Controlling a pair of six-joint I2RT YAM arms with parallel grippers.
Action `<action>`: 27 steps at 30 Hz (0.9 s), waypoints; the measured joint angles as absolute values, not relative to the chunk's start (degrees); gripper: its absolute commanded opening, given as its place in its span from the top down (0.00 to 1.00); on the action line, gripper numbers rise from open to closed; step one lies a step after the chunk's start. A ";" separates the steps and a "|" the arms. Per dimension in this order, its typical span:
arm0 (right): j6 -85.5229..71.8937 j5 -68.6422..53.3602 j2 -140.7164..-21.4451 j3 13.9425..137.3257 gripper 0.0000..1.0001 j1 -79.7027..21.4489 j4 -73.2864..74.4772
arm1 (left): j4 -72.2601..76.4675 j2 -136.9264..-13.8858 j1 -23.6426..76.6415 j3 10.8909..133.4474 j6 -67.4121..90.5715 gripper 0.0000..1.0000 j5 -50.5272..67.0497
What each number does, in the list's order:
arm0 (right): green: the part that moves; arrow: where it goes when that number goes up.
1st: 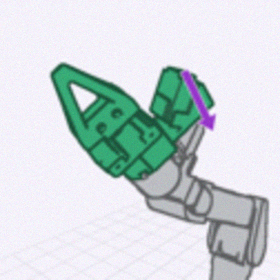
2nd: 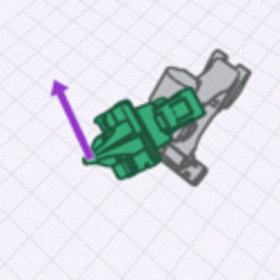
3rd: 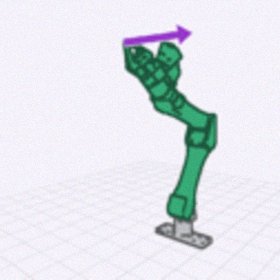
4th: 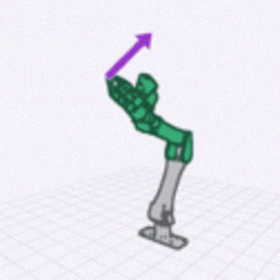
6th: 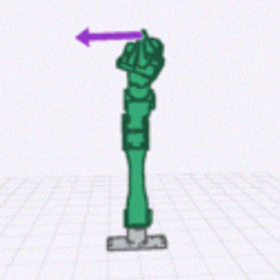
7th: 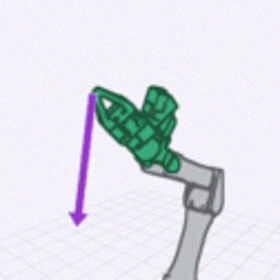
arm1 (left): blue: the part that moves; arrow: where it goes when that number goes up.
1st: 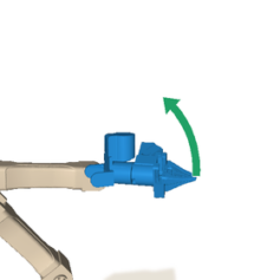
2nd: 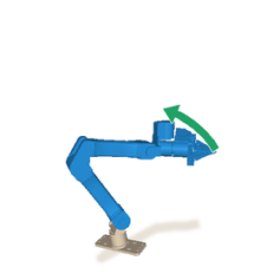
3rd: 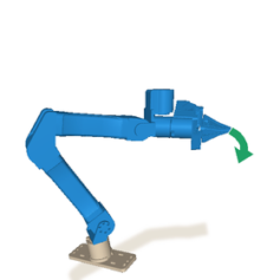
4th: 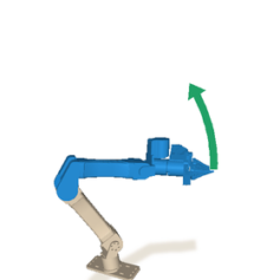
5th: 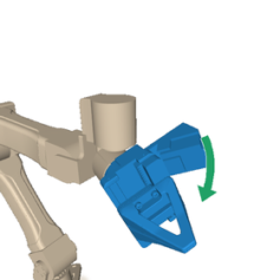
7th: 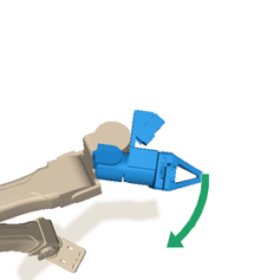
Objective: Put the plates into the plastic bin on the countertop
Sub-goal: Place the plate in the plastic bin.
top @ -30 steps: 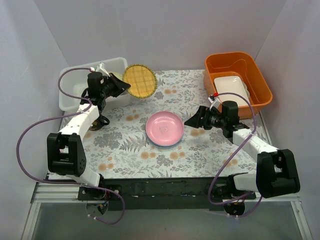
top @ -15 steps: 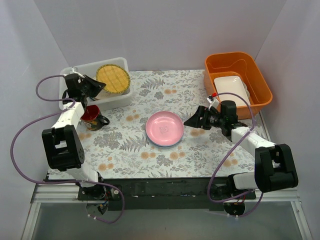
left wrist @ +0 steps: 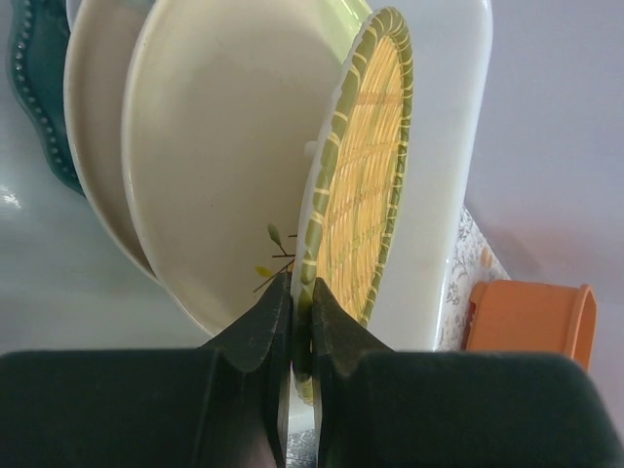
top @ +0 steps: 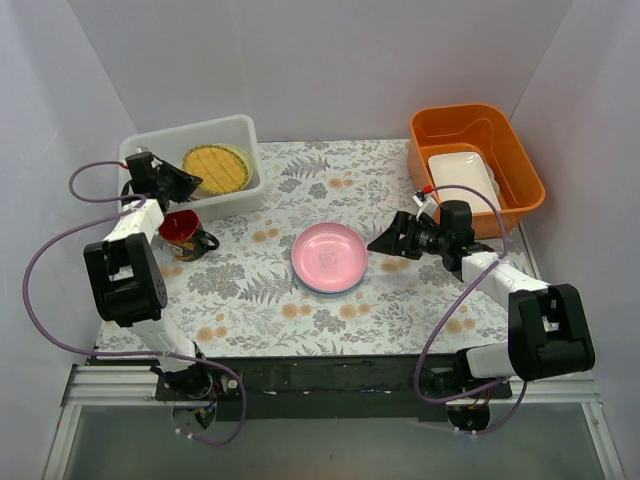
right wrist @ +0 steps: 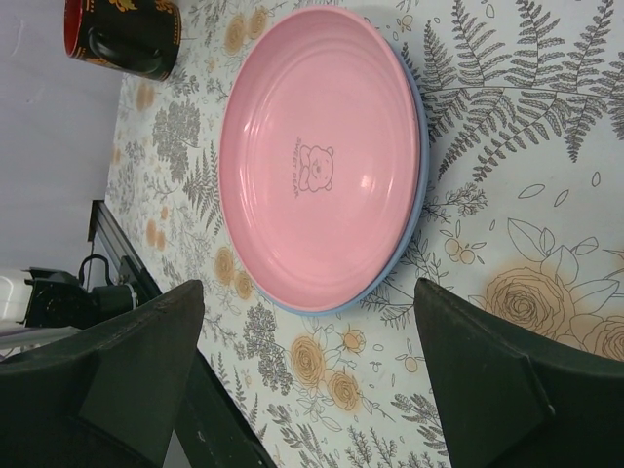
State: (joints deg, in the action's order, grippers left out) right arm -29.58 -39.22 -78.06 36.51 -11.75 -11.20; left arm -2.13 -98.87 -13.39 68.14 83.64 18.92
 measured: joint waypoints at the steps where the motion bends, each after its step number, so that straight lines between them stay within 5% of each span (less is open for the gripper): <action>1: -29.61 -39.22 -78.08 36.67 0.05 -11.75 -11.14 | -2.94 -99.50 -13.41 68.90 83.50 0.97 18.90; 14: -29.61 -39.70 -78.89 37.08 0.07 -11.75 -10.79 | -7.70 -104.79 -14.13 75.44 82.19 0.29 21.06; 23: -29.63 -40.10 -79.13 37.08 0.08 -11.75 -10.81 | -15.38 -104.77 -14.13 81.45 79.05 0.04 20.34; 27: -29.71 -40.34 -79.13 37.08 0.08 -11.75 -10.83 | -19.55 -104.68 -14.15 86.32 77.01 0.02 18.24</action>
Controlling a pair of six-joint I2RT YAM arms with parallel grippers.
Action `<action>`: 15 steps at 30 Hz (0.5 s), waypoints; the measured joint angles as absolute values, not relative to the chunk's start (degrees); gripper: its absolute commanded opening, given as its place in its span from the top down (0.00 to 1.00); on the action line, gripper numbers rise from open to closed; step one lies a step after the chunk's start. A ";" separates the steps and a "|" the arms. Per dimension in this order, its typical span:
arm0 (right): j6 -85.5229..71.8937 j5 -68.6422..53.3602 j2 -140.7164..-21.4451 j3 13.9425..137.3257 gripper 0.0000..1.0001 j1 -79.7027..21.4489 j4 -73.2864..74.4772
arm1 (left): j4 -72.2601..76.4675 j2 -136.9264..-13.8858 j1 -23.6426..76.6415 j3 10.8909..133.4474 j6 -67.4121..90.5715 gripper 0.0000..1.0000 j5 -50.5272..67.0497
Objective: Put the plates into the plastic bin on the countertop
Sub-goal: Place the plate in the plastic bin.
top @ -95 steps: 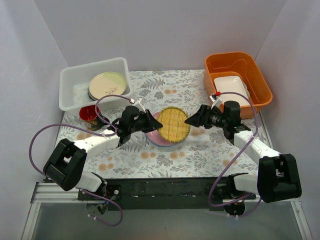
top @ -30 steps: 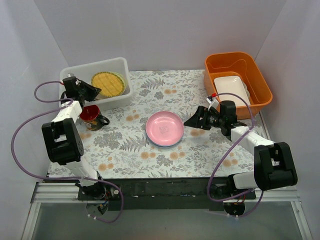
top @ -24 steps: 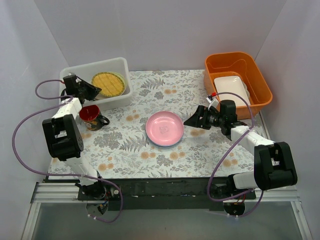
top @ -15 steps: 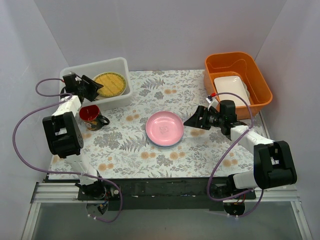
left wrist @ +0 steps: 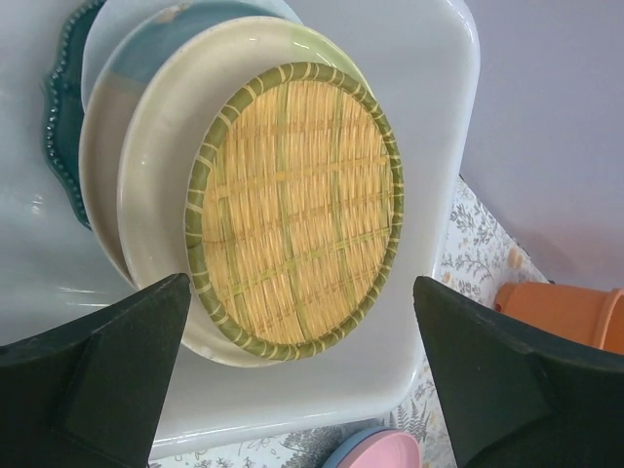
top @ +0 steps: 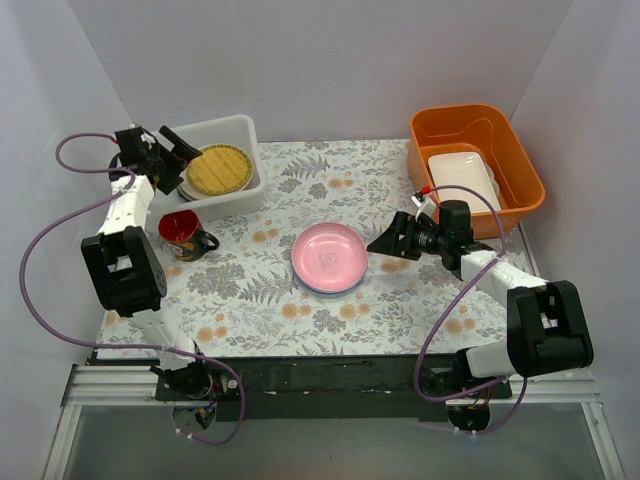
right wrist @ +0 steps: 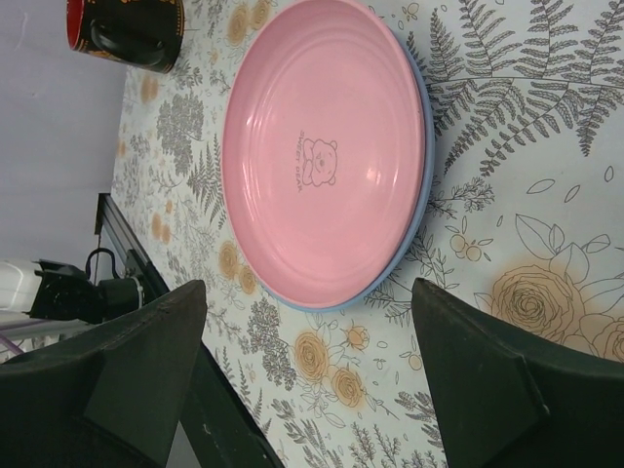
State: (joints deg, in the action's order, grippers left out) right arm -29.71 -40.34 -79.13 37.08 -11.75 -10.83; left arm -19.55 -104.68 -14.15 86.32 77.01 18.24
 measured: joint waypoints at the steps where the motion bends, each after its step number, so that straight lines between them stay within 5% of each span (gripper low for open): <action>1: -29.74 -40.42 -79.13 37.08 0.08 -11.75 -10.81 | -20.21 -104.53 -14.15 87.07 76.49 0.02 17.63; 15: -29.80 -40.49 -81.17 37.39 0.29 -12.84 -10.98 | -24.69 -95.39 -5.02 82.39 71.59 0.04 16.67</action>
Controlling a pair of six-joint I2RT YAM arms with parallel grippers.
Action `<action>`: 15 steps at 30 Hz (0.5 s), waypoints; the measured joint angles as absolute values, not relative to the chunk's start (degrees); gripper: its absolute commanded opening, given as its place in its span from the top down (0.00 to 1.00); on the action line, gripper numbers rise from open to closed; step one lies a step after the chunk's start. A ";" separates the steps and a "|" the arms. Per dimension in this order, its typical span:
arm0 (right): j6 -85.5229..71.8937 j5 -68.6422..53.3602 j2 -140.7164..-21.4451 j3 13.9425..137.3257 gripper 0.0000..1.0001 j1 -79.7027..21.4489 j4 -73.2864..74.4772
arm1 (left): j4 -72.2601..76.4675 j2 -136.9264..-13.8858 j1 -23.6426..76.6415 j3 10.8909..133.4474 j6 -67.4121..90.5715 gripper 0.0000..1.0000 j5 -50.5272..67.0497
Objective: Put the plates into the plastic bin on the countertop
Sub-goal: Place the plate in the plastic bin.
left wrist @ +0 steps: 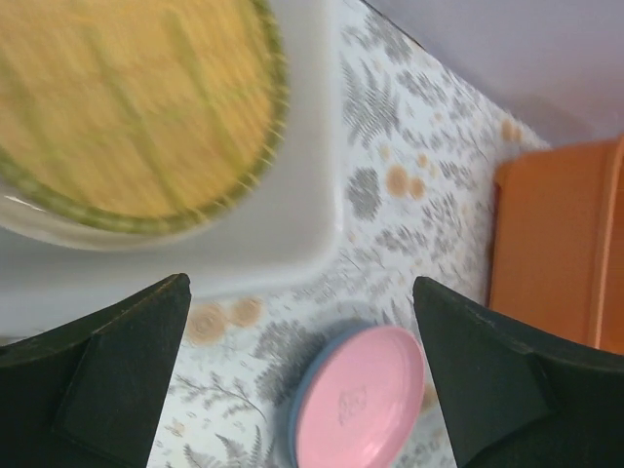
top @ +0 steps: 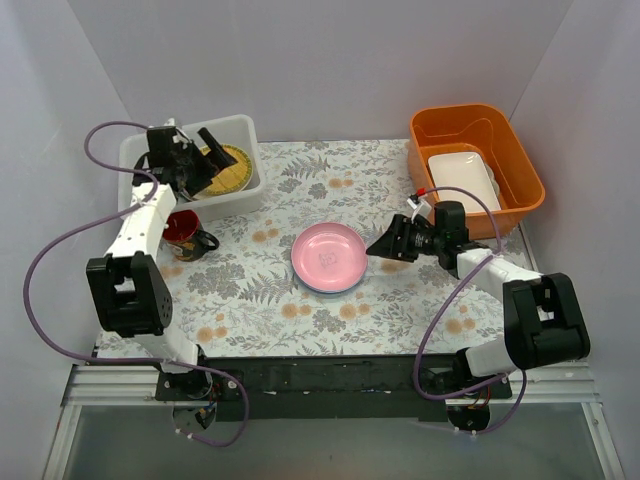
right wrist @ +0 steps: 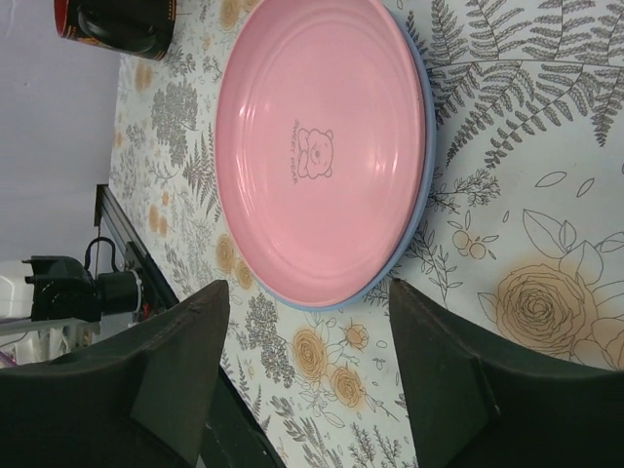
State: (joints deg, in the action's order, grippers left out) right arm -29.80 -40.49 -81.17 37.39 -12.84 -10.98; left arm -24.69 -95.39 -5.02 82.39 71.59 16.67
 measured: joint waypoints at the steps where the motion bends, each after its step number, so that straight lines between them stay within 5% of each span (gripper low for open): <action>1: -29.80 -40.49 -81.54 37.41 0.30 -13.04 -11.00 | -24.86 -94.15 -3.29 81.71 71.37 0.04 16.71; 15: -28.29 -32.62 -84.86 39.64 0.38 -16.93 -9.23 | -24.75 -84.16 16.32 64.12 71.33 0.11 16.64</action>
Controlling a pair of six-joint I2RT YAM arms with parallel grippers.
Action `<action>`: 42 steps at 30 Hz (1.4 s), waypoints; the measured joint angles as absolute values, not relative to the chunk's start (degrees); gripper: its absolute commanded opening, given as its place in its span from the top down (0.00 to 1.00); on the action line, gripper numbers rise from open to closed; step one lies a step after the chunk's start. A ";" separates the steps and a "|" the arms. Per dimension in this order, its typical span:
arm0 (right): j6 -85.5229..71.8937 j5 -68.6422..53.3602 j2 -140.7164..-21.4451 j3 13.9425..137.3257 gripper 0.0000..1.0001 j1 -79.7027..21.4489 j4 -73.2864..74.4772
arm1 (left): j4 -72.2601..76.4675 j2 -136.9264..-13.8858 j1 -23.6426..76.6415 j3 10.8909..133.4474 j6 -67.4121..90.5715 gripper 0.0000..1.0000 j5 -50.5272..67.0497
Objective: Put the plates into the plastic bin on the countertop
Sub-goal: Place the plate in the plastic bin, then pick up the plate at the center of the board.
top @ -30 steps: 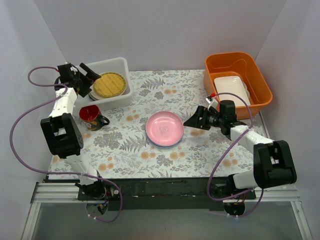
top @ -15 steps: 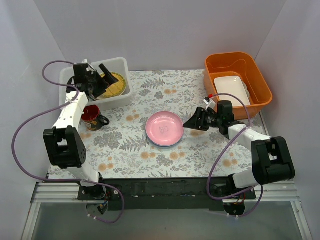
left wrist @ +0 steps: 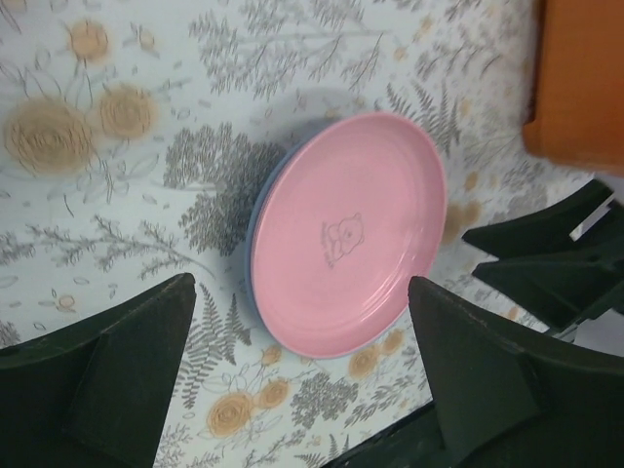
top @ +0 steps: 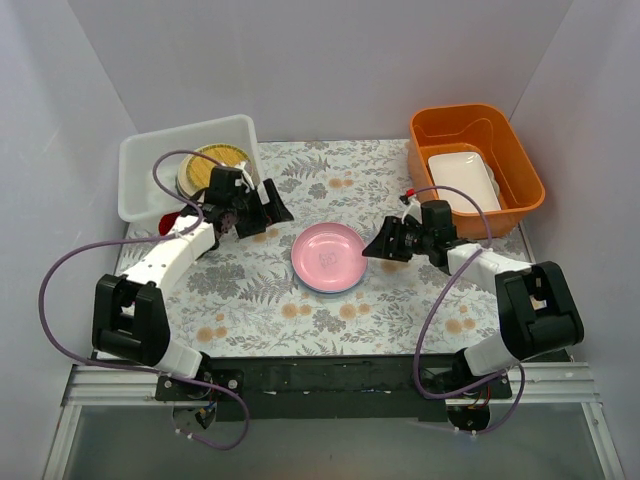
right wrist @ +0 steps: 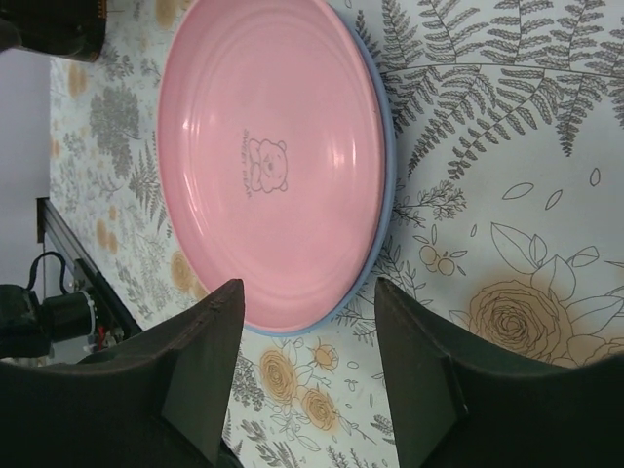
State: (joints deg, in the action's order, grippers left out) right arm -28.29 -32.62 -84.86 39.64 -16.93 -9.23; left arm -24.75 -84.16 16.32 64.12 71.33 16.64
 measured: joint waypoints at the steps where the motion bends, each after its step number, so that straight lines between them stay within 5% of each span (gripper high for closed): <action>1: -28.12 -31.94 -85.36 39.88 0.38 -17.21 -9.06 | -24.80 -84.27 16.95 62.92 71.35 0.12 16.45; 7: -27.16 -28.12 -89.54 41.63 0.42 -19.97 -7.42 | -23.90 -86.54 21.50 57.93 72.07 0.15 15.53; 10: -26.68 -26.74 -91.22 42.37 0.50 -20.95 -6.55 | -23.18 -87.88 23.31 57.47 72.69 0.22 15.22; 17: -26.28 -24.91 -93.17 43.42 0.51 -21.89 -5.67 | -20.82 -93.19 27.03 57.47 73.17 0.39 12.86; 20: -26.13 -24.45 -93.17 43.42 0.50 -21.89 -5.63 | -20.75 -95.57 28.16 57.47 73.14 0.64 11.57; 21: -26.09 -24.34 -93.17 43.44 0.51 -21.89 -5.63 | -20.75 -96.01 28.38 57.47 73.25 0.81 11.20; 24: -25.67 -23.92 -93.17 43.48 0.50 -21.89 -5.37 | -20.97 -96.55 28.71 57.47 73.06 0.99 9.63; 42: -25.50 -23.90 -91.09 43.72 0.51 -21.89 -4.51 | -25.54 -94.15 29.04 59.16 71.75 1.00 4.54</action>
State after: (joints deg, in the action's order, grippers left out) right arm -25.50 -23.90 -91.09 43.72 -21.89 -4.51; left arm -25.54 -94.15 29.04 59.16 71.75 4.54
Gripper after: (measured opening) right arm 0.500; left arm 0.047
